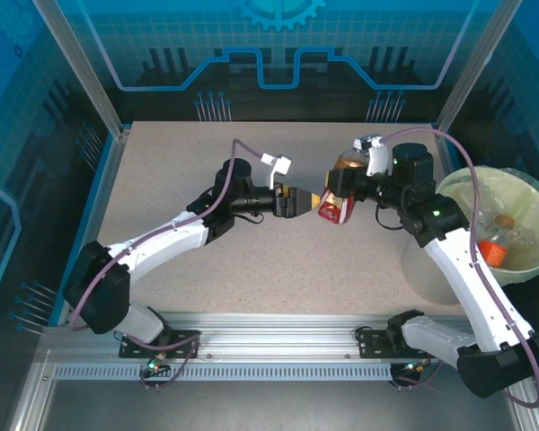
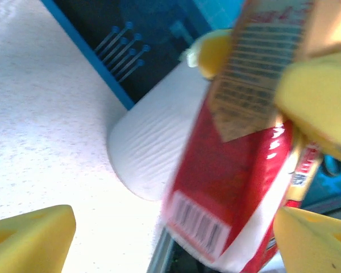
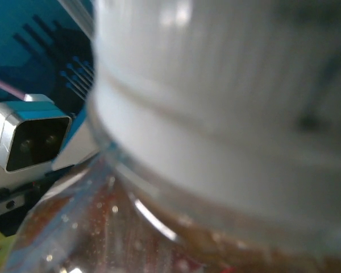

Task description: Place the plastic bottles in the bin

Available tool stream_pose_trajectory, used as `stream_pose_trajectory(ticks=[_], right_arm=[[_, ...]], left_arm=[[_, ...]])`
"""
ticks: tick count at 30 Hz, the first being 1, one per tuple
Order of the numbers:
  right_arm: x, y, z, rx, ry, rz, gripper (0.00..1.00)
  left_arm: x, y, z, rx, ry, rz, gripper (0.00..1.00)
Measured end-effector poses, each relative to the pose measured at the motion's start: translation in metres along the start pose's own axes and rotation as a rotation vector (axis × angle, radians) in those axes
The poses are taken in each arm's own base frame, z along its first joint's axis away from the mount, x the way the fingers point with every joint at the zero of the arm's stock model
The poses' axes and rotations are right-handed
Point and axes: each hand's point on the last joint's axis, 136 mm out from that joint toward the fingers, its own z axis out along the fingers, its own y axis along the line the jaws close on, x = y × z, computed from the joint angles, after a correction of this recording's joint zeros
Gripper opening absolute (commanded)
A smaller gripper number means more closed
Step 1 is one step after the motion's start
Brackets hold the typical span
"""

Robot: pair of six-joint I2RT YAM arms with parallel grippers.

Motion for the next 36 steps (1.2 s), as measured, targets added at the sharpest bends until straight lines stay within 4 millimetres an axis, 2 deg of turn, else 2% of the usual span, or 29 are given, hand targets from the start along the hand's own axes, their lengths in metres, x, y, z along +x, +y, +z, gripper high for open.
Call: stream_pose_trajectory(ticks=[4, 10, 13, 17, 22, 27, 32, 36], right_arm=[[-0.021, -0.011, -0.028, 0.135, -0.053, -0.086, 0.41], [-0.060, -0.032, -0.096, 0.418, -0.187, -0.227, 0.41], [-0.072, -0.050, -0.124, 0.590, -0.215, -0.278, 0.41], [-0.083, -0.086, -0.157, 0.893, -0.201, -0.343, 0.41], [-0.080, -0.138, -0.185, 1.199, -0.089, -0.349, 0.42], [-0.063, -0.185, -0.229, 1.464, 0.043, -0.315, 0.45], [-0.047, -0.220, -0.267, 1.612, 0.151, -0.276, 0.48], [-0.034, -0.240, -0.283, 1.654, 0.226, -0.286, 0.54]], left_arm=[[-0.001, 0.019, -0.007, -0.123, -0.021, 0.008, 0.99], [-0.004, 0.039, -0.017, -0.264, -0.051, 0.030, 0.99], [-0.005, 0.047, -0.021, -0.312, -0.062, 0.028, 0.99], [-0.005, 0.056, -0.024, -0.362, -0.066, 0.021, 0.99], [-0.017, 0.052, -0.027, -0.379, -0.090, 0.035, 0.99], [-0.021, 0.053, -0.023, -0.382, -0.094, 0.024, 0.99], [-0.019, 0.062, -0.017, -0.402, -0.070, -0.003, 0.99], [-0.018, 0.069, -0.011, -0.412, -0.060, -0.031, 0.99]])
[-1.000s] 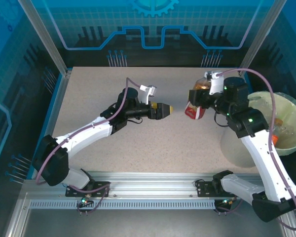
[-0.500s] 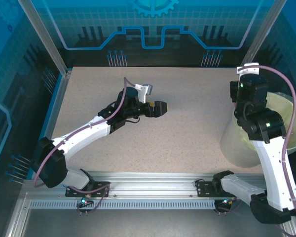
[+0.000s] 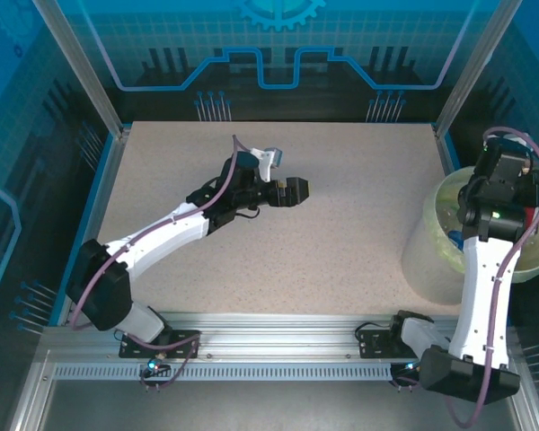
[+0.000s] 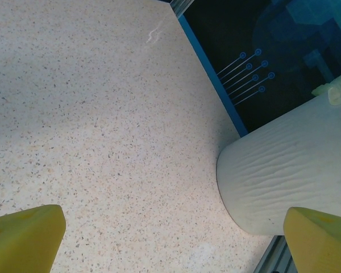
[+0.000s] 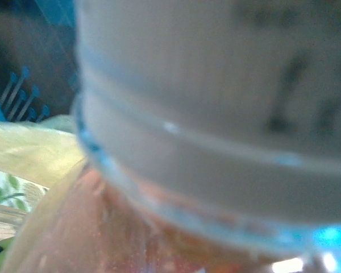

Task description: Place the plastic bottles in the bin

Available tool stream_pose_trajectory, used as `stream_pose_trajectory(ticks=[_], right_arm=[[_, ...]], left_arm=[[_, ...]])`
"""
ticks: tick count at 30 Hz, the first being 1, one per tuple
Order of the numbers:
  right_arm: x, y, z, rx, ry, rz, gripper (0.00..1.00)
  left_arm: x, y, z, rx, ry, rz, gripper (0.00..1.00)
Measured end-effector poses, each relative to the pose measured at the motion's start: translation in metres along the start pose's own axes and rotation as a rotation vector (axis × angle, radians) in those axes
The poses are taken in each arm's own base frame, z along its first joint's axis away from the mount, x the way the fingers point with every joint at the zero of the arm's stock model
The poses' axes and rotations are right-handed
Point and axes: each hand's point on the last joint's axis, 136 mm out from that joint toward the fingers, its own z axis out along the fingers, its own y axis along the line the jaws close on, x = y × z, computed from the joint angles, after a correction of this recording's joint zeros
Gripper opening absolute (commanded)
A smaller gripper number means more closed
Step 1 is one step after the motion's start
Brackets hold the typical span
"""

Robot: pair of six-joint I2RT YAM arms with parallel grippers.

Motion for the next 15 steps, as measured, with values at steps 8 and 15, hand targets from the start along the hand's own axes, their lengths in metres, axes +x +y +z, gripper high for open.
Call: stream_pose_trajectory(ticks=[8, 15], right_arm=[[0.014, -0.001, 0.031, -0.033, 0.131, 0.006, 0.85], [0.029, 0.023, 0.037, -0.135, 0.249, -0.020, 1.00]], left_arm=[[0.008, 0.008, 0.007, -0.022, 0.027, -0.058, 0.99], [0.010, 0.014, 0.006, -0.044, 0.038, -0.067, 0.99]])
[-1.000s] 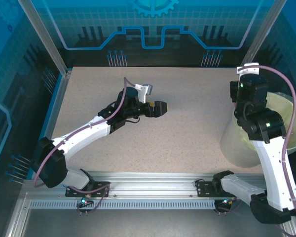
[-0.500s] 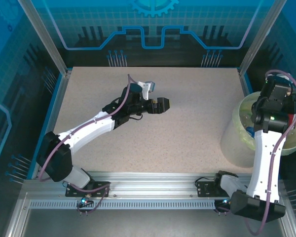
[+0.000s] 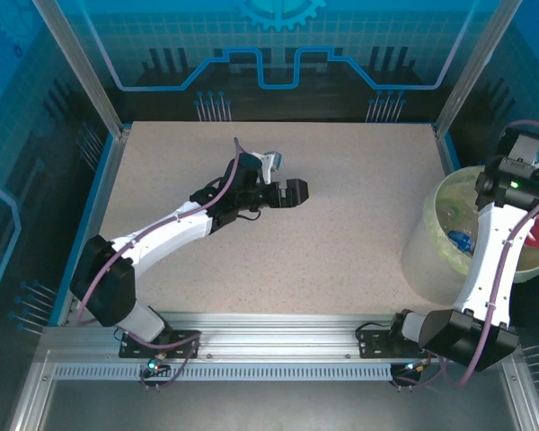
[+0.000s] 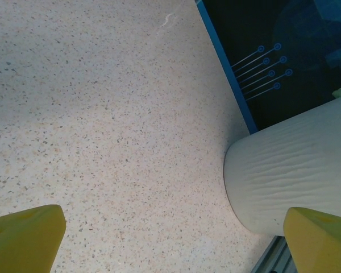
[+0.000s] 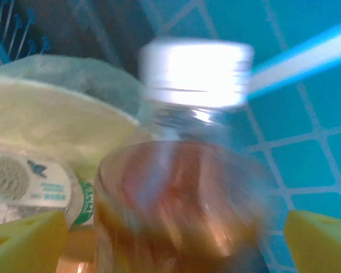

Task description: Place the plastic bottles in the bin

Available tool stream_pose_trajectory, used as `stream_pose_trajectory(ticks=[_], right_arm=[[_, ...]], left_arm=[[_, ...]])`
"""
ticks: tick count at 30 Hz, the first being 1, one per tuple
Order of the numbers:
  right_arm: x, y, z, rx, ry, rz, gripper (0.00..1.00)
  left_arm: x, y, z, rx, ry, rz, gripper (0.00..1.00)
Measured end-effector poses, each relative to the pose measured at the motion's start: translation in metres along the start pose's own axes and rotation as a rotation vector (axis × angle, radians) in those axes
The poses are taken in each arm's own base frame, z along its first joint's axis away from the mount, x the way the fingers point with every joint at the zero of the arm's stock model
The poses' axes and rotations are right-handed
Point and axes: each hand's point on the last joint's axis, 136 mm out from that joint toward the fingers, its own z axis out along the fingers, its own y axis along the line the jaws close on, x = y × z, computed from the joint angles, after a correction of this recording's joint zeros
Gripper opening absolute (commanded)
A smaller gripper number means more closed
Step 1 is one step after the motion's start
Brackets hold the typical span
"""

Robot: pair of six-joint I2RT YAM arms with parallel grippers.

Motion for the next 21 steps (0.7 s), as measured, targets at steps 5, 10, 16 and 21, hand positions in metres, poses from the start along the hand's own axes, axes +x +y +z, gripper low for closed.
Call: stream_pose_trajectory(ticks=[5, 10, 16, 21], right_arm=[[-0.004, 0.013, -0.015, -0.136, -0.028, 0.054, 1.00], [-0.003, 0.036, -0.020, -0.278, 0.001, 0.088, 1.00], [0.013, 0.069, -0.013, -0.396, 0.100, 0.091, 1.00], [0.022, 0.075, -0.015, -0.419, 0.133, 0.105, 1.00]], left_arm=[[-0.001, 0.002, 0.000, -0.005, -0.001, -0.003, 0.99], [0.000, 0.004, -0.001, -0.011, 0.003, -0.006, 0.99], [0.001, 0.011, -0.001, -0.030, 0.004, -0.013, 0.99], [0.001, 0.015, -0.001, -0.041, 0.006, -0.017, 0.99]])
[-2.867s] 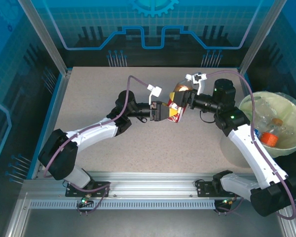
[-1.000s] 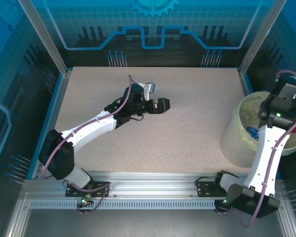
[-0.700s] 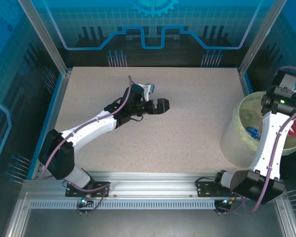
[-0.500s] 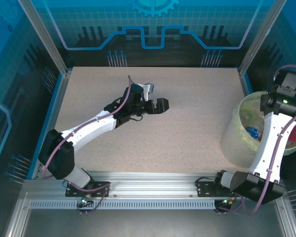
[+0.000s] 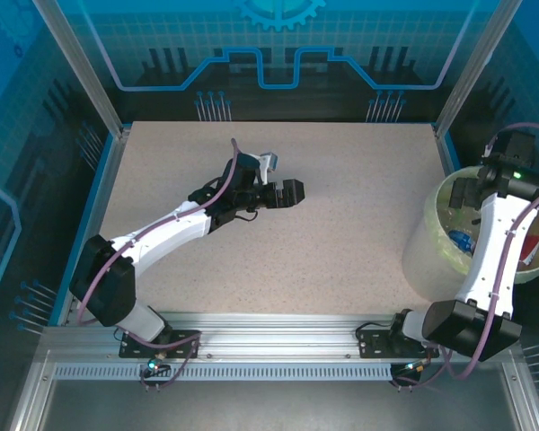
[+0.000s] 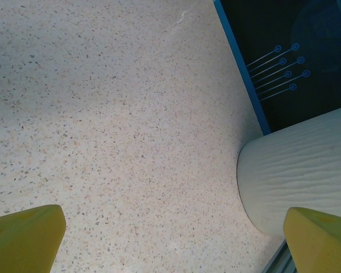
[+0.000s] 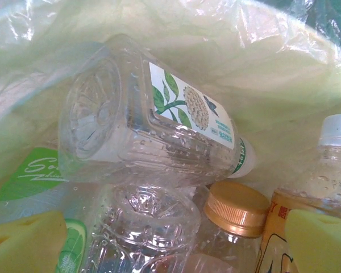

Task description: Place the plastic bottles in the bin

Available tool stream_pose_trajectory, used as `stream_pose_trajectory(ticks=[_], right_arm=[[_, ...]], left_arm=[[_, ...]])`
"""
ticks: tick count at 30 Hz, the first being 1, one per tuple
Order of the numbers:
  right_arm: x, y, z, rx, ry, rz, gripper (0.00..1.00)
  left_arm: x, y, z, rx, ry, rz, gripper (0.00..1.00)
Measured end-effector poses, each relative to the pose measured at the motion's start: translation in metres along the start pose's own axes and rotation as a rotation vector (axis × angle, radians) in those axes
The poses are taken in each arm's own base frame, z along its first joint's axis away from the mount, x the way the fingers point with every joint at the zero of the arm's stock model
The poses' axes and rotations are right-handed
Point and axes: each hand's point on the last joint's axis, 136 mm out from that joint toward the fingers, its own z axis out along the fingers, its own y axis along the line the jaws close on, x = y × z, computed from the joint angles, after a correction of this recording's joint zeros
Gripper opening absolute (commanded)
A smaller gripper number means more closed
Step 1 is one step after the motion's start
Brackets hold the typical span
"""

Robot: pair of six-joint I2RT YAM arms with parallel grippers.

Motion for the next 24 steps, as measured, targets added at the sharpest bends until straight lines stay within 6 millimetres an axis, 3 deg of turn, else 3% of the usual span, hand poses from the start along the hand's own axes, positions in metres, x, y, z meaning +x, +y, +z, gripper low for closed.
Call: stream_pose_trajectory(ticks=[4, 10, 16, 24], right_arm=[[-0.005, 0.002, -0.013, -0.028, -0.027, 0.018, 1.00], [-0.027, 0.016, -0.057, -0.088, -0.196, 0.013, 1.00], [-0.036, 0.039, -0.095, -0.162, -0.343, -0.005, 1.00], [-0.057, 0.109, -0.155, -0.481, -0.553, -0.072, 1.00]], left_arm=[[-0.003, 0.001, -0.004, -0.006, -0.011, -0.001, 0.99], [-0.012, 0.004, -0.026, -0.029, -0.072, 0.017, 0.99], [-0.028, 0.027, -0.059, -0.128, -0.172, 0.025, 0.99], [-0.061, 0.078, -0.133, -0.339, -0.393, 0.001, 0.99]])
